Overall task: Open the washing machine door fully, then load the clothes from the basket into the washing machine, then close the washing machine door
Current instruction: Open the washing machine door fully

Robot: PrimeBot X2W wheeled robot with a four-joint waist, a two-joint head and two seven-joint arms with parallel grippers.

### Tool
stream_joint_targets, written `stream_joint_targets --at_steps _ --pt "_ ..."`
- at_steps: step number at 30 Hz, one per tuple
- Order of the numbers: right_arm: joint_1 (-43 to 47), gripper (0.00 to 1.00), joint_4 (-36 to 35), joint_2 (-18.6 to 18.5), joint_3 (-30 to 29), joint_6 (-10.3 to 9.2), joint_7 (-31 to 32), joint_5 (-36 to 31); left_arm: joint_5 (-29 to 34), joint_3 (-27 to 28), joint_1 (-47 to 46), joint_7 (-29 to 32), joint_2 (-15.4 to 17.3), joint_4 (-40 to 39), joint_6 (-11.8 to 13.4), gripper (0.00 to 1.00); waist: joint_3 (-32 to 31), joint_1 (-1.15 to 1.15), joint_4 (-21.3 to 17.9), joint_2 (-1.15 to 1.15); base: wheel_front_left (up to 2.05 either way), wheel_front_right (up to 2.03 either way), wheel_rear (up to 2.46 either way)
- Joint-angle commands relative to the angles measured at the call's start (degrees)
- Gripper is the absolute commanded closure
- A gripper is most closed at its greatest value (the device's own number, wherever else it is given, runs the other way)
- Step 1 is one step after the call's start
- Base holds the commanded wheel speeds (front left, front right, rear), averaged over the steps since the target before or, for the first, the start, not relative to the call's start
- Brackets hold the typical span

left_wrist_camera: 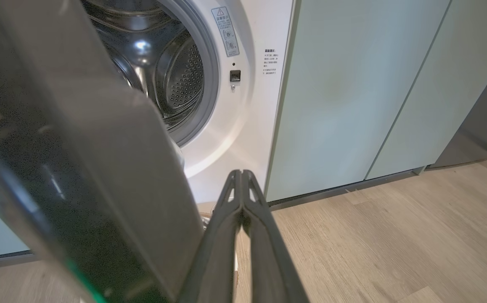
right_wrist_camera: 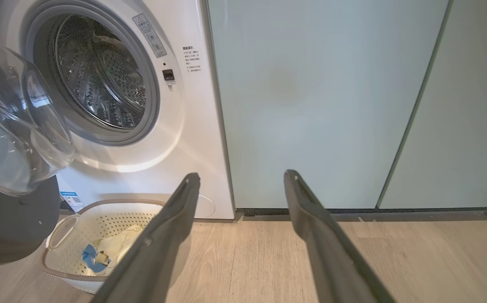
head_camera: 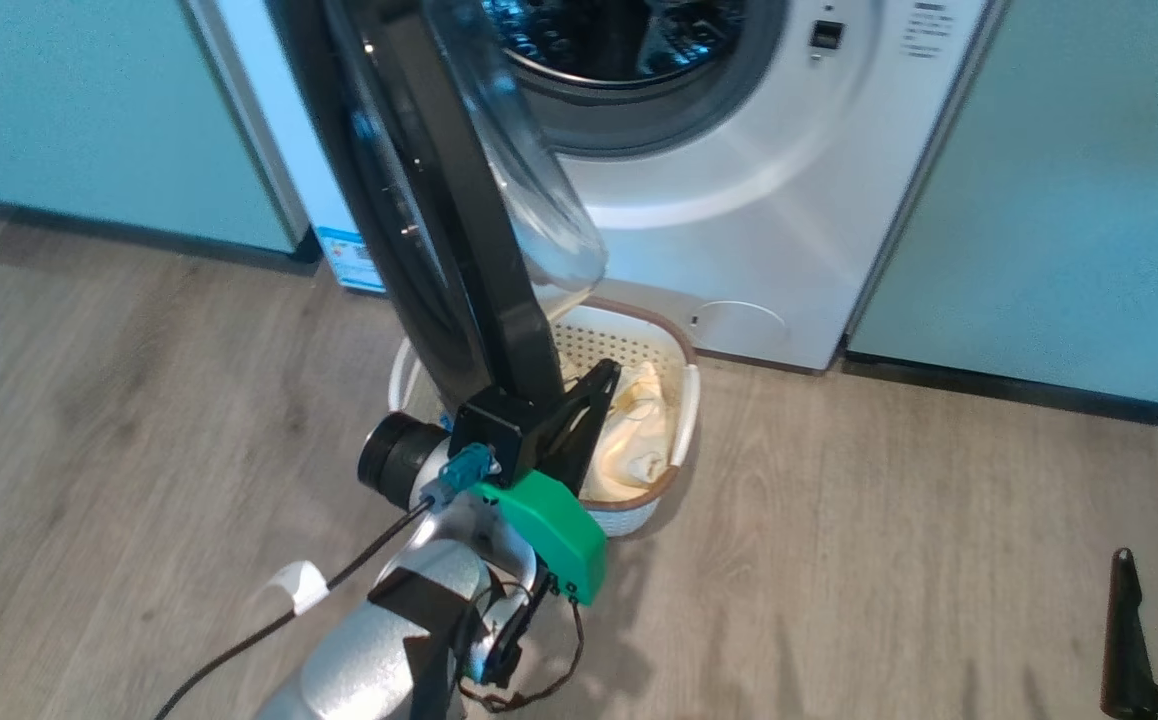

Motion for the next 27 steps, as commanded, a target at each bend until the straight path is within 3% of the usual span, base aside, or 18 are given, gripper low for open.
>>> stream_joint_targets --at_steps 1,27 --pt "-2.0 0.00 -1.8 -1.0 1.2 -0.15 -0.5 0.1 -0.3 2.7 -2.2 -0.5 1.5 -1.3 0.8 1.00 0.0 0.00 1.4 0.00 0.00 0.00 0.00" --pt "-0.2 0.00 -1.2 -1.0 1.3 -0.15 -0.5 -0.6 -0.6 0.1 1.6 -2.2 1.1 -2.2 3.3 1.00 -1.6 0.00 18.0 0.00 0.00 0.00 0.00"
